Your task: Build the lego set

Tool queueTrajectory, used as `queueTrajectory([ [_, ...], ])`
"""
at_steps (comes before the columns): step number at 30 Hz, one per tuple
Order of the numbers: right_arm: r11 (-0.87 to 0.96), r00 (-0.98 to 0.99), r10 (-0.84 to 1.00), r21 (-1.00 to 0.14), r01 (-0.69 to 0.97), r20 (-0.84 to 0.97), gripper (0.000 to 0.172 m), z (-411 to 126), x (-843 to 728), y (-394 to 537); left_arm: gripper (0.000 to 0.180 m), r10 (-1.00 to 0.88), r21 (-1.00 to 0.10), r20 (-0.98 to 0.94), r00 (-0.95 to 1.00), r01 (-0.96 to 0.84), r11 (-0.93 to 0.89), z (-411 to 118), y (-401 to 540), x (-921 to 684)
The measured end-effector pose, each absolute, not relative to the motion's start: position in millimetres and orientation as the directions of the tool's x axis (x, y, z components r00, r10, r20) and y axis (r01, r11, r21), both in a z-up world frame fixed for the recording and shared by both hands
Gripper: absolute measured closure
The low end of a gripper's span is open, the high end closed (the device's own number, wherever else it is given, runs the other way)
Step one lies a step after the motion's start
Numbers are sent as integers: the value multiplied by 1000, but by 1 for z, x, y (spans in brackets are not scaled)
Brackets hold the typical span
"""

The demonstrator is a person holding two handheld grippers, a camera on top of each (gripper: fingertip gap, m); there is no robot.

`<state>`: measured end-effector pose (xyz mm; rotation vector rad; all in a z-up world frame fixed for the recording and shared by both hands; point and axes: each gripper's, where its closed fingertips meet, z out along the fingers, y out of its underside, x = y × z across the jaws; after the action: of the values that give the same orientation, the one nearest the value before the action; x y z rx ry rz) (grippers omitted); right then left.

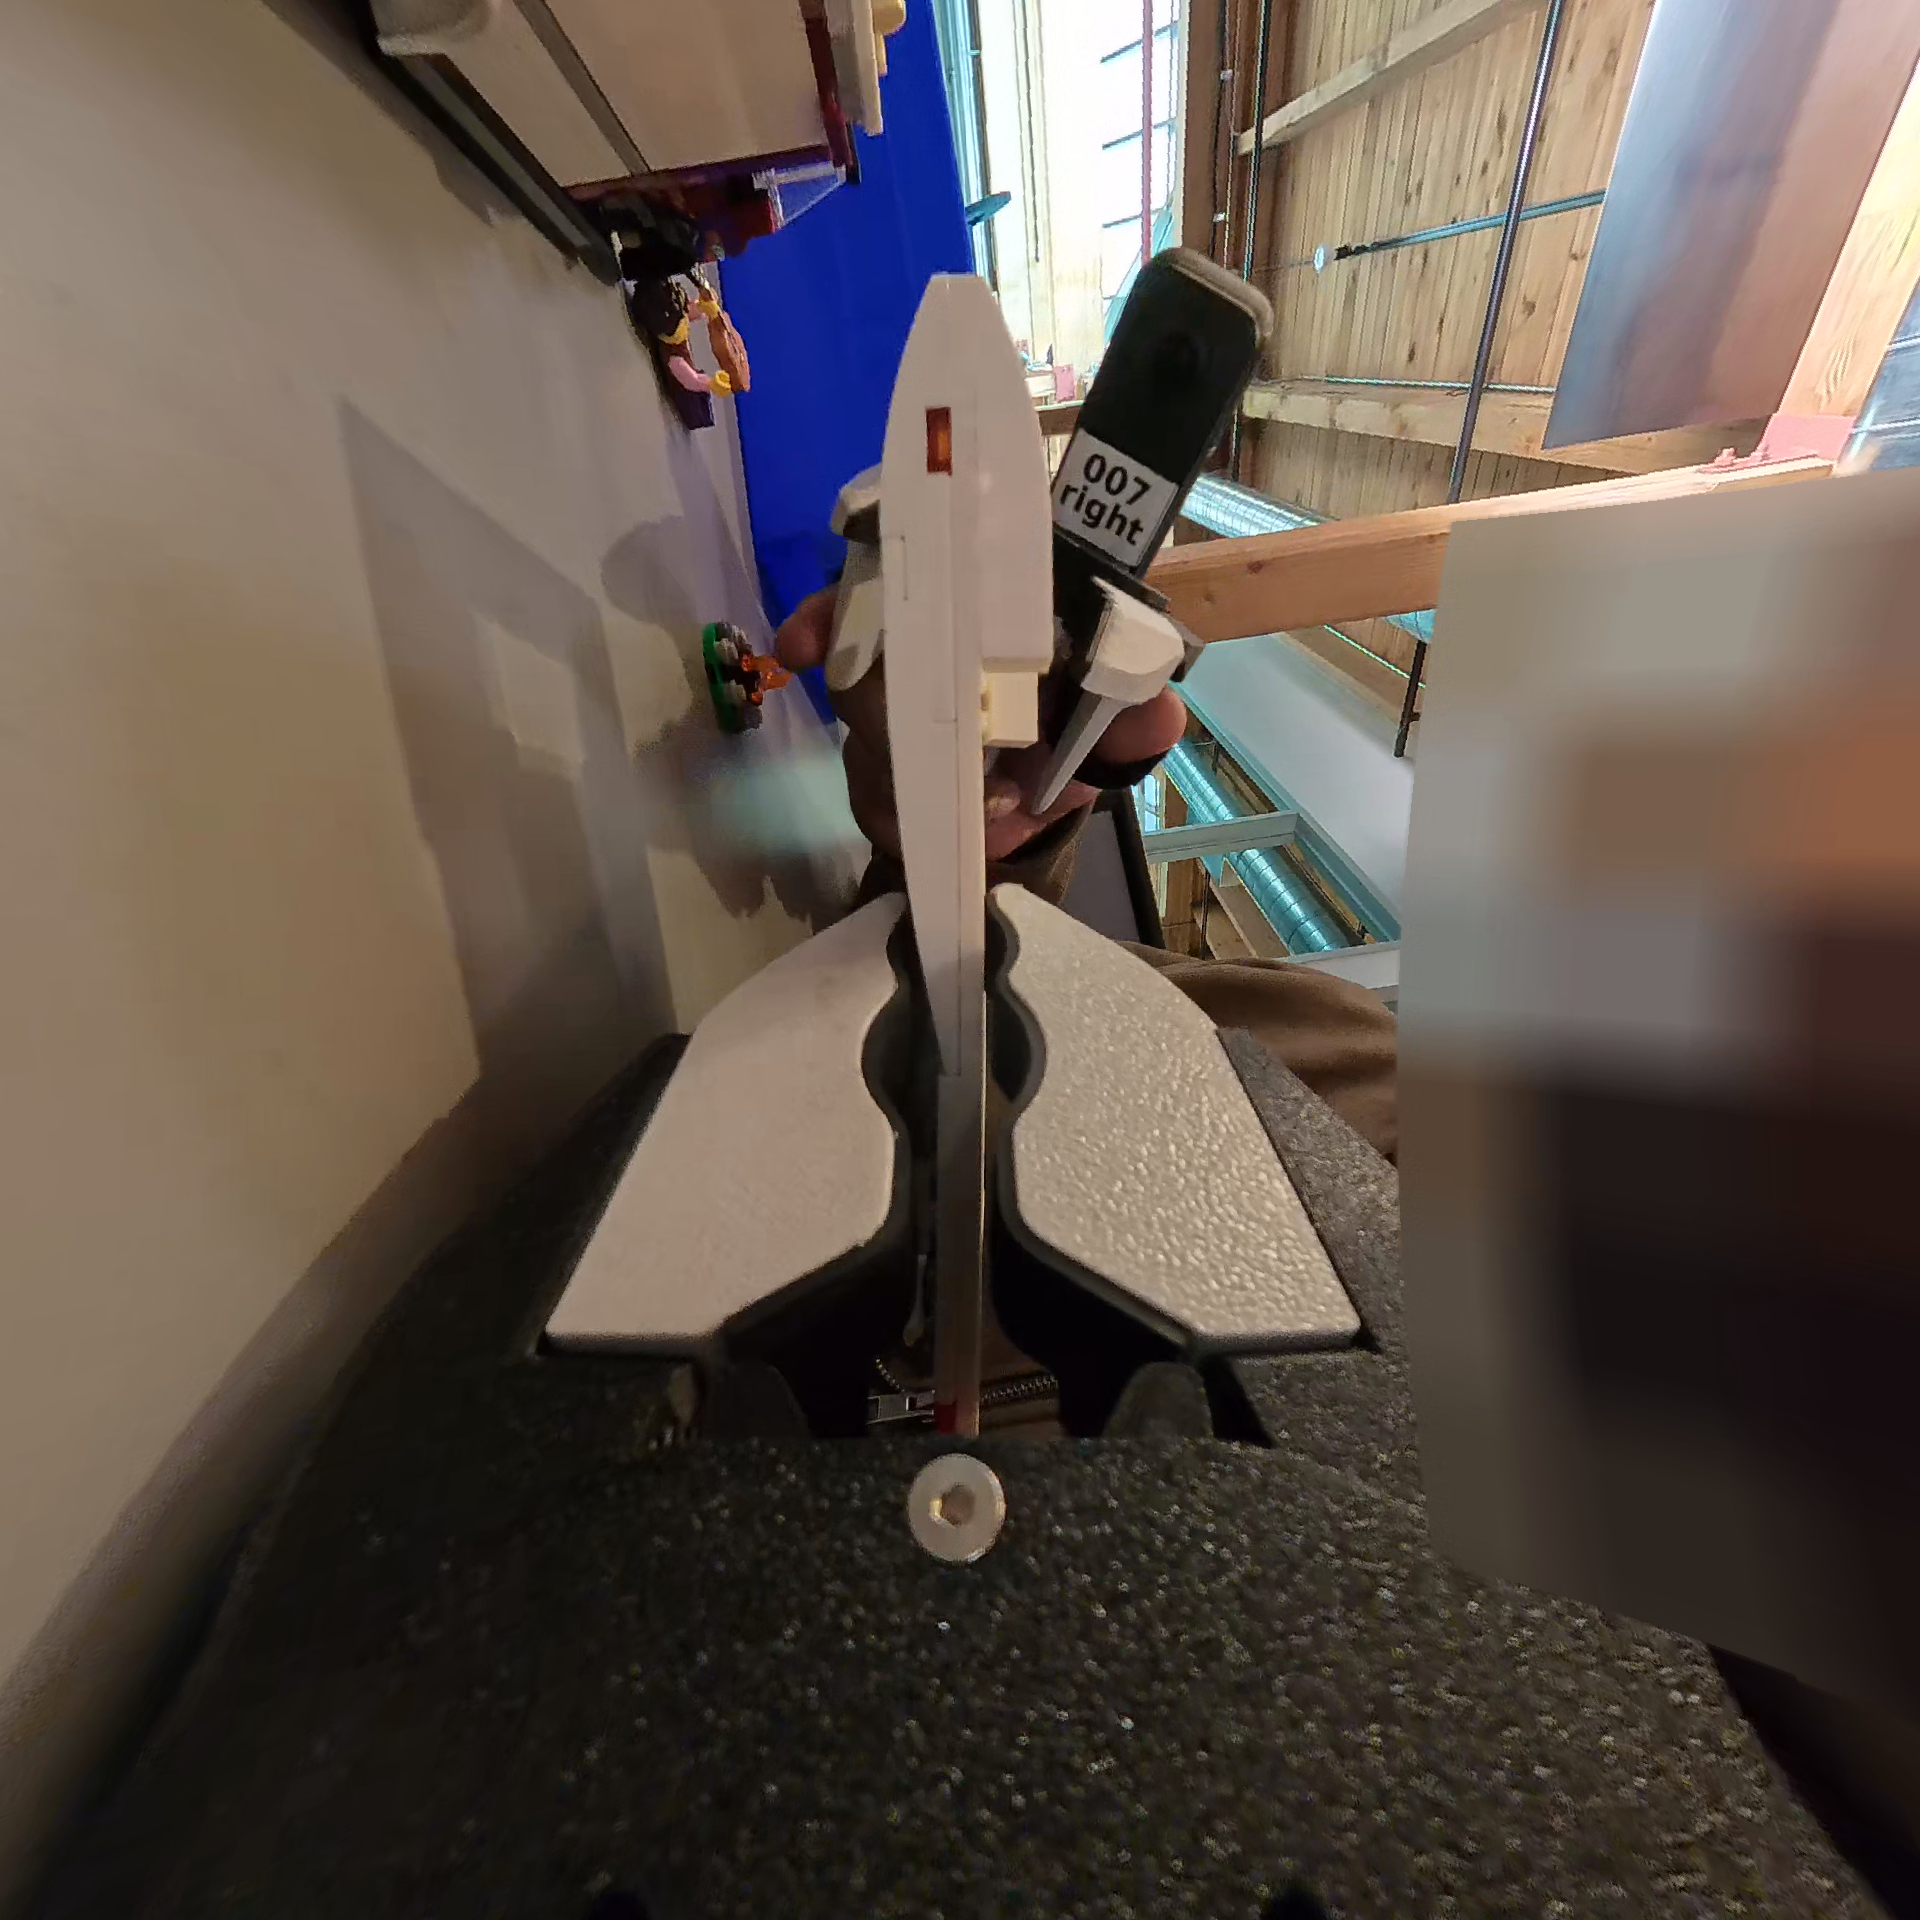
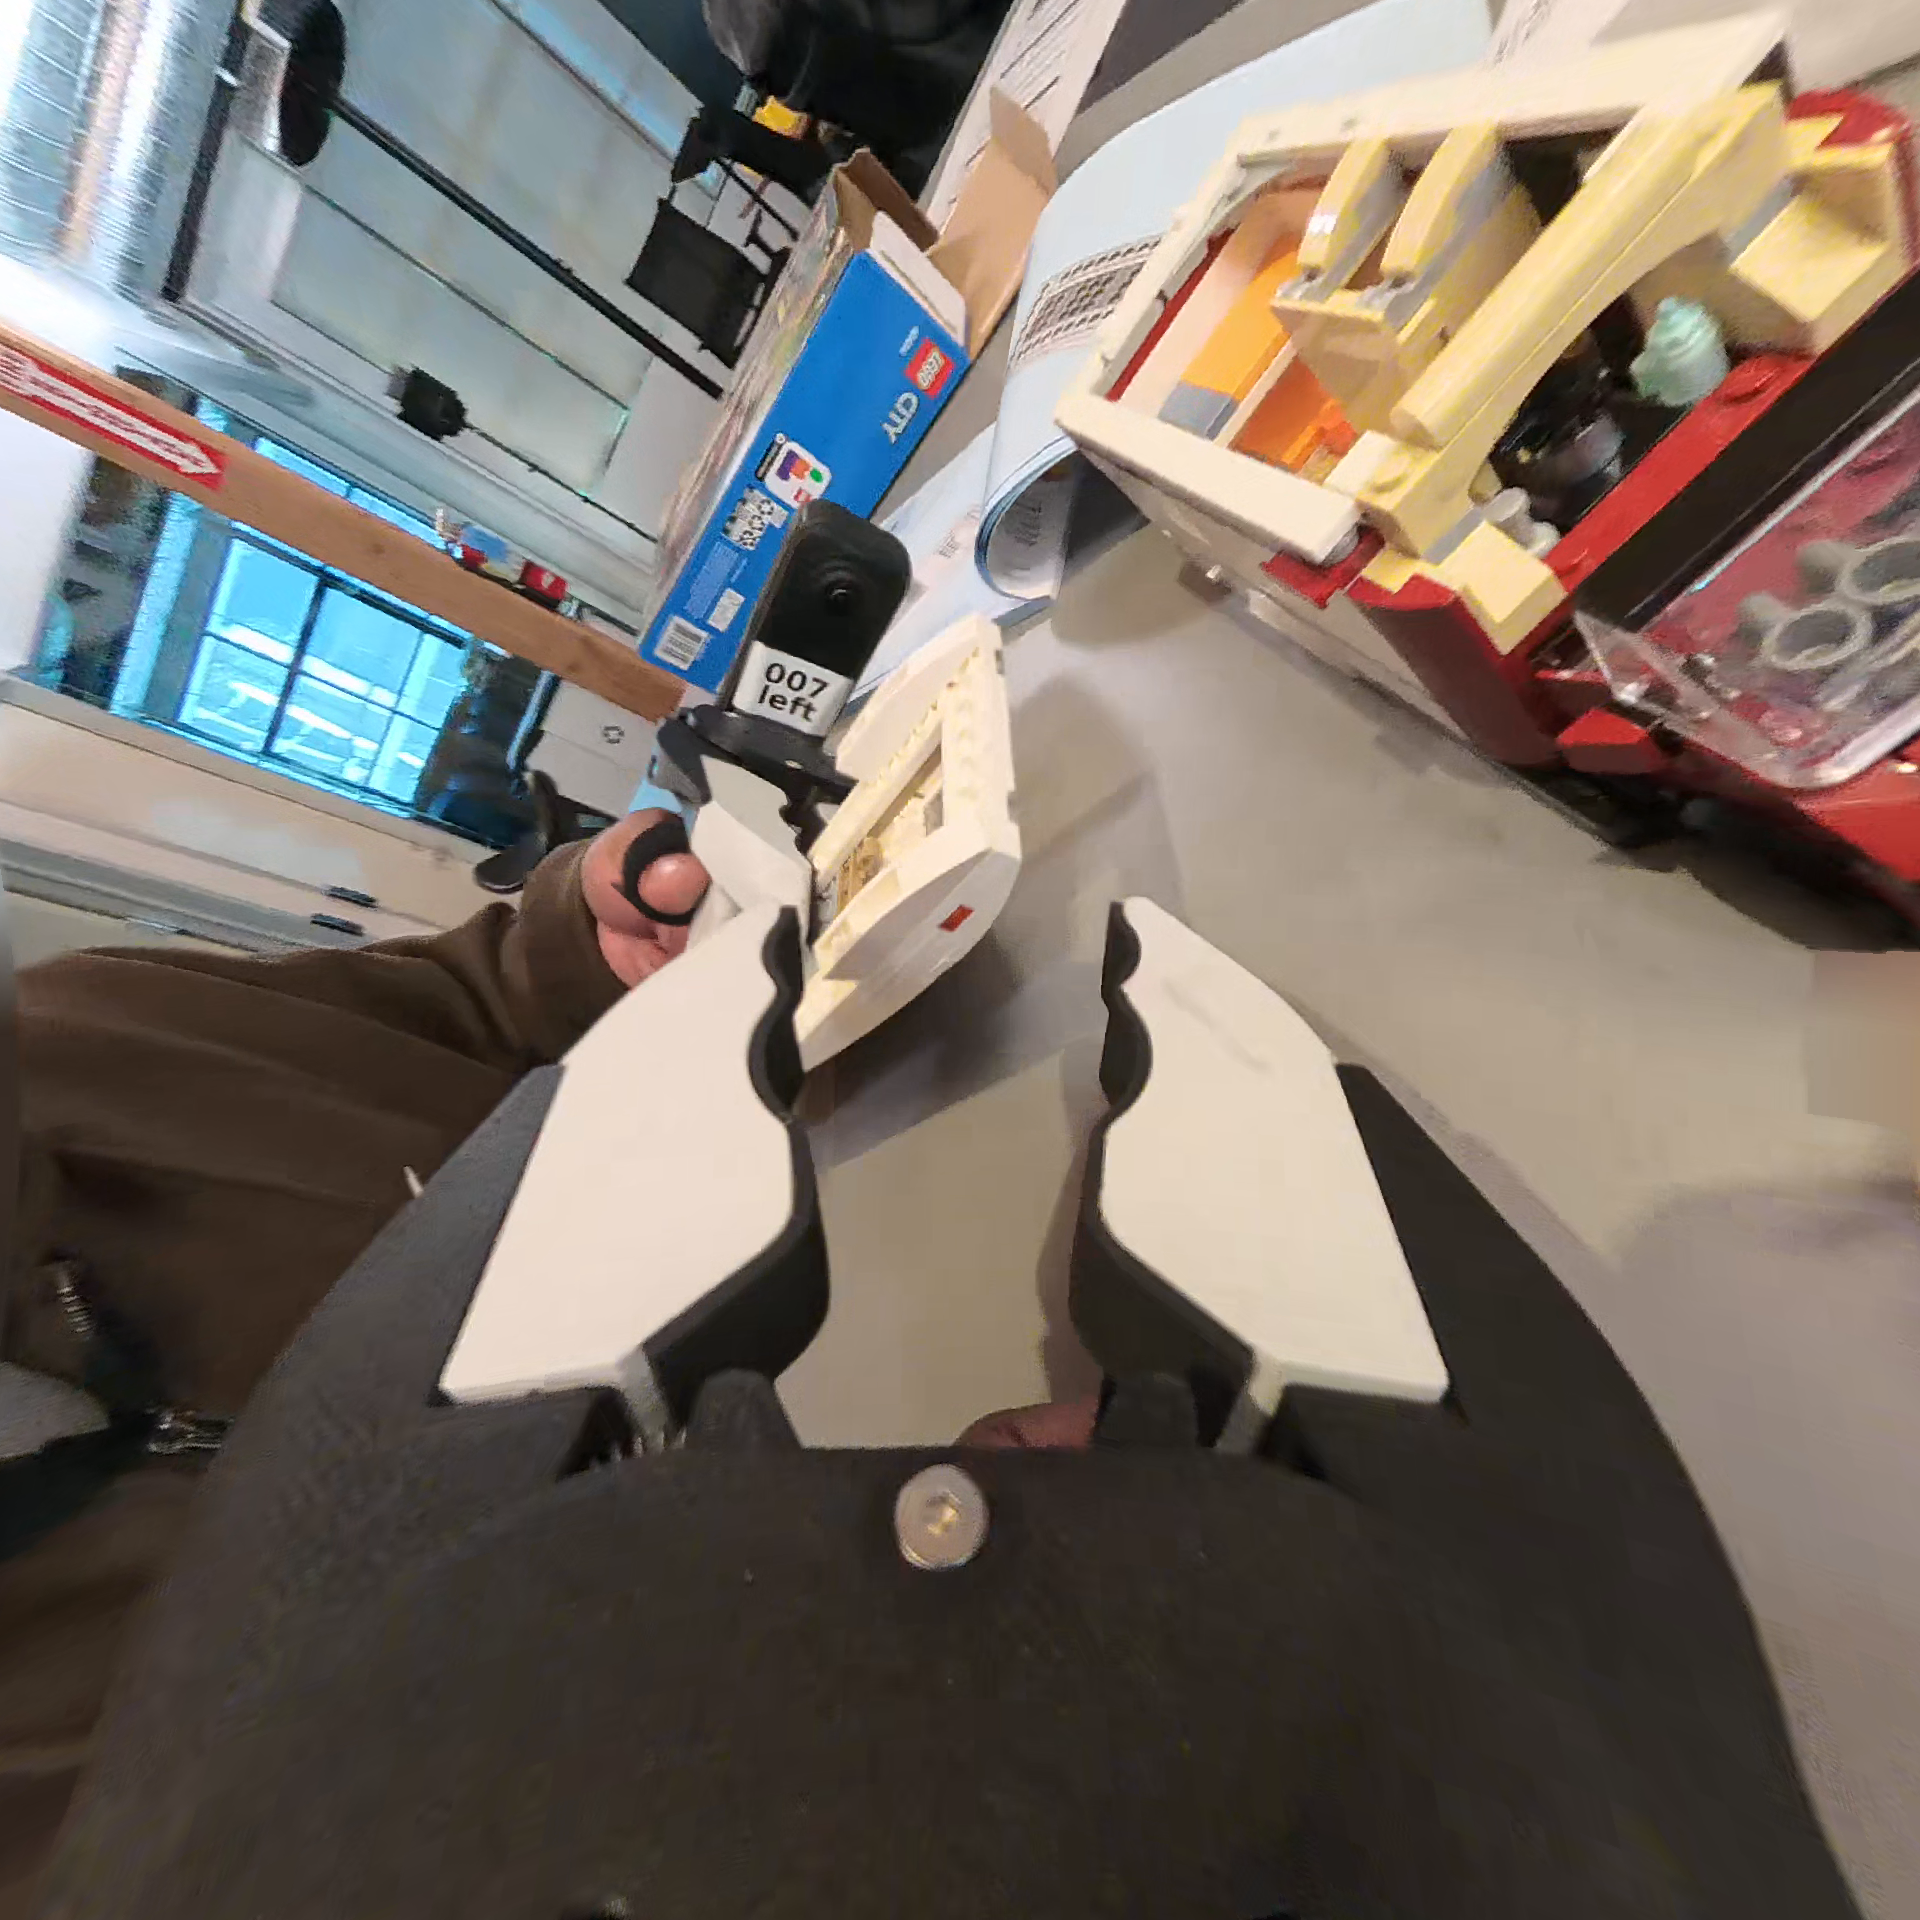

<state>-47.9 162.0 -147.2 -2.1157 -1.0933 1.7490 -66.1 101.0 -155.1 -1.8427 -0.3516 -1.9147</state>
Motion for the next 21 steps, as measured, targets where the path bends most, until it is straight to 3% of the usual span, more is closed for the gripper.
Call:
queueTrajectory([
  [14,-759,-41,538,-504,411,-842,143,-151,-57,156,169,-169,-168,985,40,471,-866,-156,100,-65],
  [21,-794,-88,488,-484,367,-868,145,-144,-59,155,170,-194,-185,981,30,479,-858,-152,100,-67],
])
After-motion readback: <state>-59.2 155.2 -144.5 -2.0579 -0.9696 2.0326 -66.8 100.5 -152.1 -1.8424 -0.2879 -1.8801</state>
